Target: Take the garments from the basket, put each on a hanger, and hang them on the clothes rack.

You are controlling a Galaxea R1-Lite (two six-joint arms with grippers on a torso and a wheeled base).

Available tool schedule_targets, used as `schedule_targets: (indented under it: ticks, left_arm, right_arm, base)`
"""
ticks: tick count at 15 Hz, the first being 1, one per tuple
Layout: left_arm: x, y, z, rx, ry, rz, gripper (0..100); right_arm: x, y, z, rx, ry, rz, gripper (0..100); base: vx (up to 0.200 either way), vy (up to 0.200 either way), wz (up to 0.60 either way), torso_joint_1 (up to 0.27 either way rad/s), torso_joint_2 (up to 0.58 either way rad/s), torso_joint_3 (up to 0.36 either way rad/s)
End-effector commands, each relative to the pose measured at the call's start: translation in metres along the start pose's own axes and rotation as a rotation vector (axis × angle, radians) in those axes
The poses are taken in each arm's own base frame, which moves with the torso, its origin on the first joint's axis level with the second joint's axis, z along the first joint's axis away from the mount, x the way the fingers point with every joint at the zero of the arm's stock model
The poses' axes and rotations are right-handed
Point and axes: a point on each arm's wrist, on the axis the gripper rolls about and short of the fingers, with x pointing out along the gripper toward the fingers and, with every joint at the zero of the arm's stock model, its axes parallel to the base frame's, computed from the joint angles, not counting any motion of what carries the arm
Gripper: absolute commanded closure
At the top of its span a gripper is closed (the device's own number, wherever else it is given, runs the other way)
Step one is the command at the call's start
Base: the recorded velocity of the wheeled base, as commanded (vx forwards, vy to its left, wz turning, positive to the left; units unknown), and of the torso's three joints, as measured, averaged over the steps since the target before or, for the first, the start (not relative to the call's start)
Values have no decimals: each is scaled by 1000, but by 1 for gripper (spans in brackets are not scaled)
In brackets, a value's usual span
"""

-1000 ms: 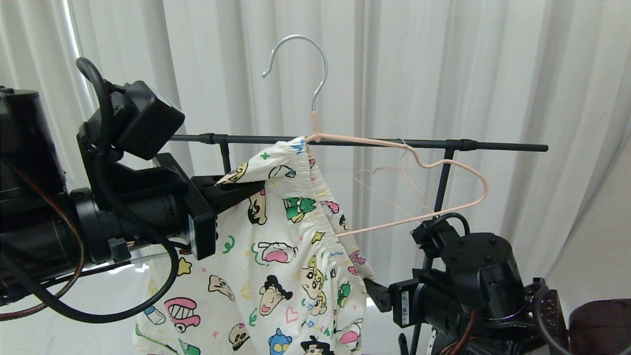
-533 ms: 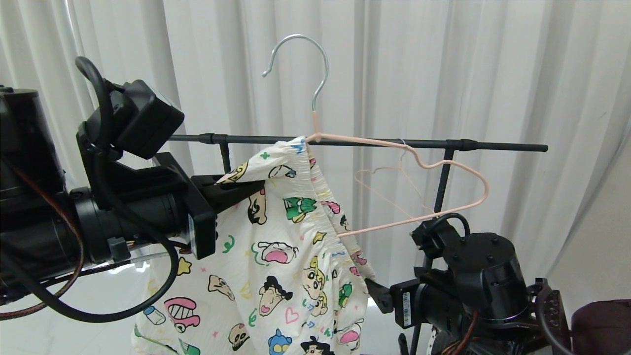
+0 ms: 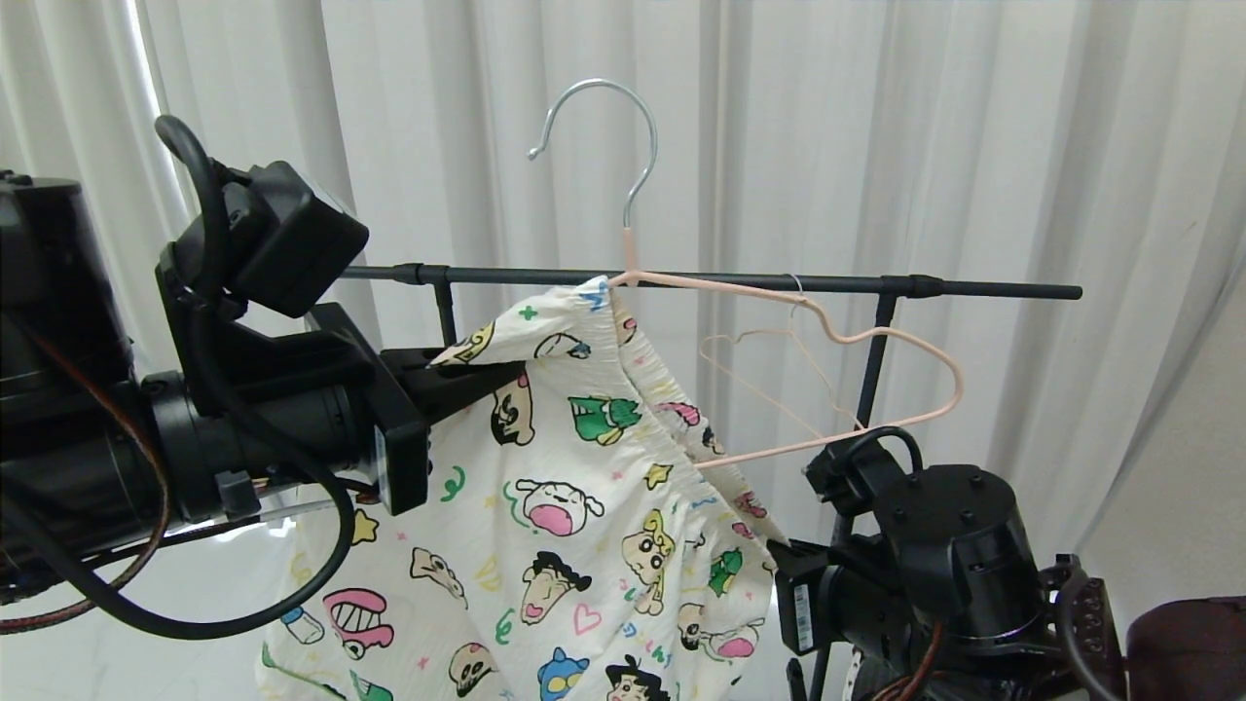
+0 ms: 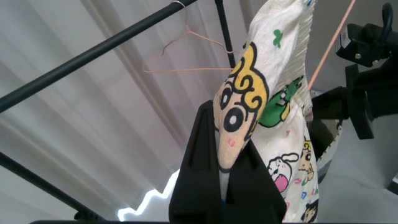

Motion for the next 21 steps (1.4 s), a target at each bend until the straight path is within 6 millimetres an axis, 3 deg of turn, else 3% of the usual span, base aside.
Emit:
schedule_targets:
  ticks: [1, 3, 9, 16, 20, 21]
  left_arm:
    - [0, 0, 0, 0, 0, 0, 100]
    - [0, -1, -4, 3, 12, -2, 100]
    - [-22, -13, -33, -4, 79, -6, 100]
    - [-32, -10, -74, 54, 219, 36, 100]
    - [-28, -14, -92, 128, 295, -7, 100]
    - [-24, -13, -94, 134, 310, -2, 100]
  right_arm:
    - [0, 0, 0, 0, 1, -1, 100]
    - [2, -5, 5, 19, -23, -12, 100]
    - [8, -58, 34, 101, -119, -151, 100]
    - [3, -63, 42, 96, -141, -141, 100]
    - [-12, -61, 57, -12, -167, -27, 100]
    - [-15, -59, 63, -40, -154, -24, 0]
  base:
    - [0, 0, 0, 0, 0, 0]
    - [0, 0, 0, 0, 0, 0]
    - [0, 0, 0, 0, 0, 0]
    - [0, 0, 0, 0, 0, 0]
    - [0, 0, 0, 0, 0, 0]
    - [0, 0, 0, 0, 0, 0]
